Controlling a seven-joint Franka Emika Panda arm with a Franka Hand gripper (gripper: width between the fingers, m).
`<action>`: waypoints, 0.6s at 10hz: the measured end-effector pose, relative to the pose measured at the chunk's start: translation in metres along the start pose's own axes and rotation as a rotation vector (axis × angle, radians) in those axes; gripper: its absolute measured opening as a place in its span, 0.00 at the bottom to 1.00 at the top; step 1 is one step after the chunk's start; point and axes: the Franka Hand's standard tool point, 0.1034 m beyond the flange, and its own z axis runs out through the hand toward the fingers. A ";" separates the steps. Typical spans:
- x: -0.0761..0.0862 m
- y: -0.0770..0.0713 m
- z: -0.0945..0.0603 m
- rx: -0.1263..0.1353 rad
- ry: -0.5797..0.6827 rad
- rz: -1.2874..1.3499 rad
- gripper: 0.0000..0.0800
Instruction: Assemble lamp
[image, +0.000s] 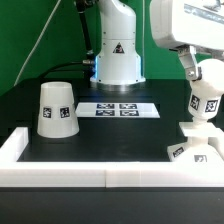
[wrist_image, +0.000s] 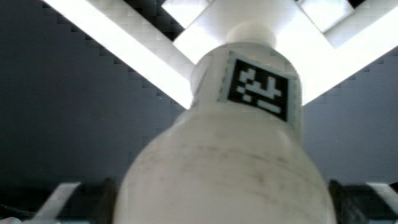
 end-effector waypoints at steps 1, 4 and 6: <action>-0.001 -0.001 0.001 0.002 -0.002 0.000 0.72; -0.006 0.000 0.007 -0.007 0.013 -0.001 0.72; -0.010 0.000 0.009 -0.028 0.046 0.005 0.72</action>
Offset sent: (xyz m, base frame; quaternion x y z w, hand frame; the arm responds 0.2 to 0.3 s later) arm -0.0088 -0.0001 -0.0114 0.0134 0.0357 0.0026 0.9993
